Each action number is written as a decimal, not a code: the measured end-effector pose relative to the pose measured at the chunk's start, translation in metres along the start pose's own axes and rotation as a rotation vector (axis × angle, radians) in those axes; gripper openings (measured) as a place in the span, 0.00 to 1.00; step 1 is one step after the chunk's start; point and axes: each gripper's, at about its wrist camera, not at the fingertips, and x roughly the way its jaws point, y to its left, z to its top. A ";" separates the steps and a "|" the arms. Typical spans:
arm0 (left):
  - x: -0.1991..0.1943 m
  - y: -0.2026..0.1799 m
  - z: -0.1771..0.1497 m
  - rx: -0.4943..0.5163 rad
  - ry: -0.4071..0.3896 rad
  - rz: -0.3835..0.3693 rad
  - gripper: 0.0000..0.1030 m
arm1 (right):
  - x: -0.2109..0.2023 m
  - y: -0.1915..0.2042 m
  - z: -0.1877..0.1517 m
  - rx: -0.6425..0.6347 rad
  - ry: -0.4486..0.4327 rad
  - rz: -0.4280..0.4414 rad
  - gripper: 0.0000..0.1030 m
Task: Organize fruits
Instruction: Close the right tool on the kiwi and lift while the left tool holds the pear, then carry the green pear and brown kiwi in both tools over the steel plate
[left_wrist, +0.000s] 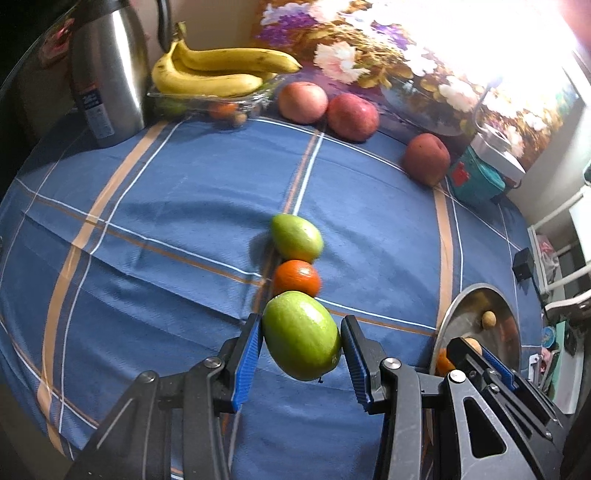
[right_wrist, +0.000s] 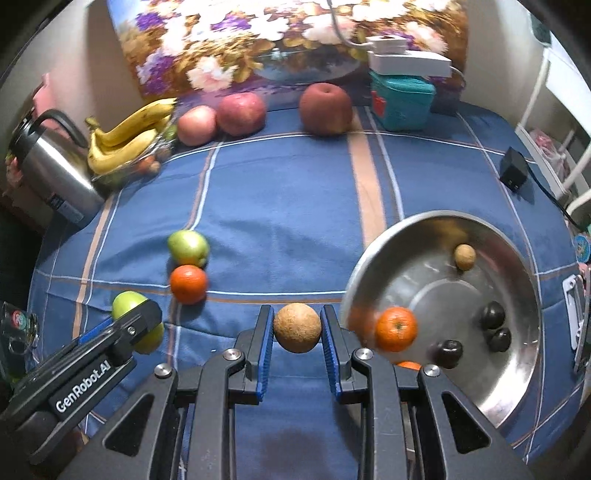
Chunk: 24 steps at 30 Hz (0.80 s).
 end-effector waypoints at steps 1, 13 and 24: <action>0.000 -0.003 0.000 0.007 0.000 0.001 0.45 | 0.000 -0.003 0.000 0.003 -0.002 -0.005 0.26; 0.007 -0.063 -0.015 0.121 0.006 -0.009 0.45 | -0.007 -0.075 0.001 0.143 -0.006 -0.012 0.26; 0.020 -0.119 -0.036 0.218 0.037 -0.031 0.45 | -0.013 -0.144 -0.002 0.256 -0.013 -0.028 0.26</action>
